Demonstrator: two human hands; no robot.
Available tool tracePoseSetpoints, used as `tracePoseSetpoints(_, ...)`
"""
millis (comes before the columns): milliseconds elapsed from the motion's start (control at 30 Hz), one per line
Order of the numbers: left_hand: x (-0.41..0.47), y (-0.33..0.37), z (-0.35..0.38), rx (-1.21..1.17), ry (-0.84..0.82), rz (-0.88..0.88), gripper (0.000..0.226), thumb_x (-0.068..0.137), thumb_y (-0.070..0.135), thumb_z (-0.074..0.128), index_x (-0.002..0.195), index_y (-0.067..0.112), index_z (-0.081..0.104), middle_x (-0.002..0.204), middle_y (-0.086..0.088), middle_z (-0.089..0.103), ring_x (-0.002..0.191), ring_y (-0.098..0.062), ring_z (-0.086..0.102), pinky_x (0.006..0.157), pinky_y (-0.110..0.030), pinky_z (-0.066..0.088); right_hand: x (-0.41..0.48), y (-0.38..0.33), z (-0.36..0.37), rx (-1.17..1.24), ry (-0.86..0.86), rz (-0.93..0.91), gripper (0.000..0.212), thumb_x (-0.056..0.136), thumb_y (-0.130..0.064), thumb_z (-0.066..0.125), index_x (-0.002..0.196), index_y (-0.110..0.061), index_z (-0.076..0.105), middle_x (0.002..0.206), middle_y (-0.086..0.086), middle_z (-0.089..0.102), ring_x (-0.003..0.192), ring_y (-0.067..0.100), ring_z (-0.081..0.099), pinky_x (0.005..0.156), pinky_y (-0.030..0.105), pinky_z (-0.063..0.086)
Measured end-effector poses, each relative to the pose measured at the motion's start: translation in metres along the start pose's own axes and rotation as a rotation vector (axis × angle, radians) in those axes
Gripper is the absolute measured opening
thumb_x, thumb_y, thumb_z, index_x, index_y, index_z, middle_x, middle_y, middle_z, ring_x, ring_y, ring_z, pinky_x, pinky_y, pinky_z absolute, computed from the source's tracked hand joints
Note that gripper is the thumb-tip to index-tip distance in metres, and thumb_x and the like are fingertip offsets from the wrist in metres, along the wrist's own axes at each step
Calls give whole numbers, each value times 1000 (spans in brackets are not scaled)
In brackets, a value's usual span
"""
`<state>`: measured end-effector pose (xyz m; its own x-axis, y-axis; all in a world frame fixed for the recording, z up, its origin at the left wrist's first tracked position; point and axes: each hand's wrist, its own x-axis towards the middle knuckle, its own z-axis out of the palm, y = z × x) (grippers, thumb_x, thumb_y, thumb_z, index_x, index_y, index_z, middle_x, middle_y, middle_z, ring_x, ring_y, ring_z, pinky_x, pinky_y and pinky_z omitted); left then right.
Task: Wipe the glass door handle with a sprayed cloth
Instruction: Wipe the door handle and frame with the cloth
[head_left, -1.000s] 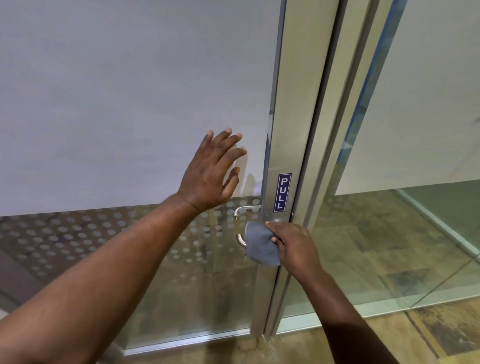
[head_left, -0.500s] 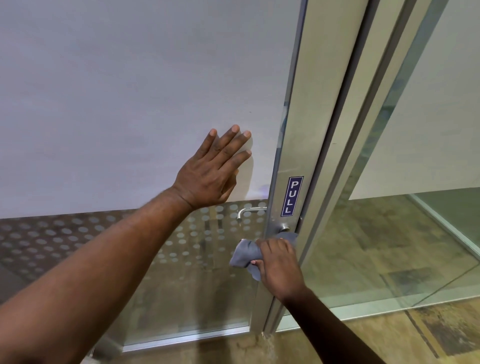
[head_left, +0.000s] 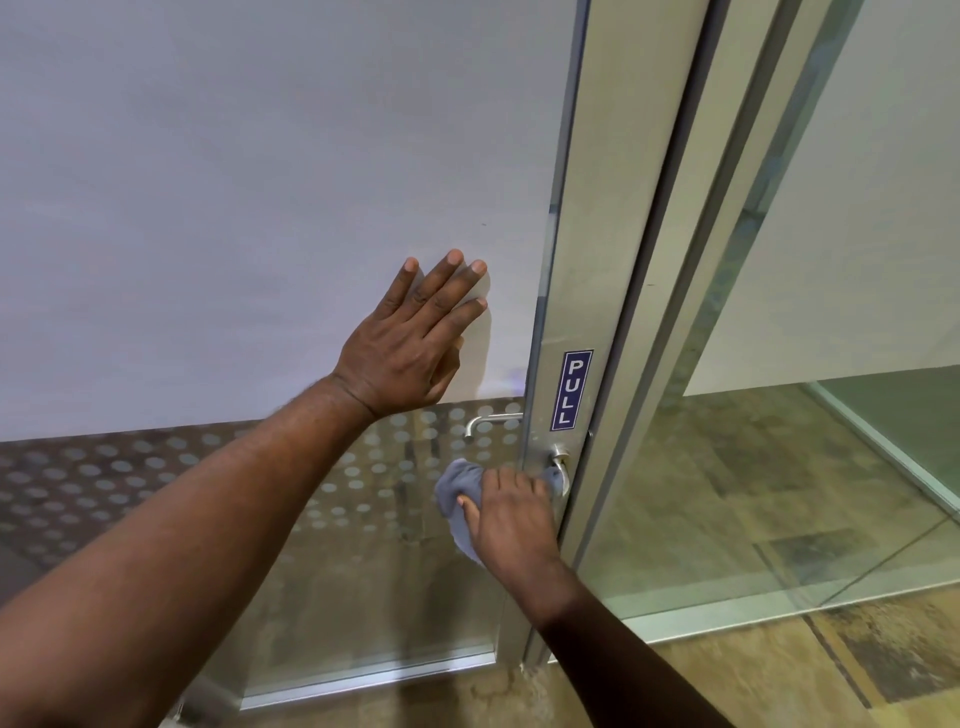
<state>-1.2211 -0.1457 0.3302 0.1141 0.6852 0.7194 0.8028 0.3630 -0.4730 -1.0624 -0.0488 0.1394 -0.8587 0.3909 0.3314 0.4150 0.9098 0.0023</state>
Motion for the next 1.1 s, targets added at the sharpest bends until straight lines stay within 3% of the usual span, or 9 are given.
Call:
tracePoseSetpoints(167,0,0,0,1,-9,0,55,94,17,56,147,5,50,164,-18,29,155,-35,22,127,-50,5,-17,21,1,75,82,-89,37,93,-54,55,112,-23,63,99,-1,66,90,20,60,87,38,47)
tracePoseSetpoints(300,1,0,-1,-4,-4,0,55,94,16,56,148,5,49,164,-18,29,154,-36,23,128,-50,4,-28,57,14,186,118,-146,45,93,-46,55,129,-20,59,116,-2,64,111,22,59,110,41,31)
tracePoseSetpoints(400,1,0,-2,-11,-10,0,56,94,17,57,148,5,48,164,-18,29,154,-36,23,127,-50,4,-31,91,27,224,184,-192,43,92,-35,56,131,-17,61,124,0,65,125,24,57,121,46,25)
tracePoseSetpoints(533,1,0,-2,-14,-5,0,56,94,17,57,148,4,48,164,-19,30,154,-36,24,127,-51,5,-34,118,34,250,195,-190,46,95,-29,50,137,-15,60,141,3,61,139,23,49,121,51,27)
tracePoseSetpoints(667,1,1,-2,-5,-2,1,56,94,16,57,148,4,49,163,-19,31,153,-37,25,127,-52,7,-36,122,30,361,243,-113,46,100,-28,46,142,-12,57,142,5,60,136,25,53,115,49,38)
tracePoseSetpoints(833,1,0,-2,1,2,5,56,94,16,57,148,3,49,163,-19,31,153,-37,26,127,-52,6,-44,90,28,782,258,191,47,103,-28,49,146,-10,50,146,-1,52,137,11,46,115,26,37)
tracePoseSetpoints(1000,0,1,-1,1,-4,8,56,94,16,57,148,3,49,163,-20,31,153,-37,26,127,-52,6,-26,64,29,1397,248,770,23,100,-26,56,120,-20,66,117,6,70,114,32,66,98,41,52)
tracePoseSetpoints(1100,0,-1,-1,4,-7,7,56,95,17,56,148,4,48,164,-20,30,154,-37,24,126,-52,6,-15,60,22,1539,258,943,14,102,-21,57,98,-24,70,102,5,73,105,32,68,90,37,51)
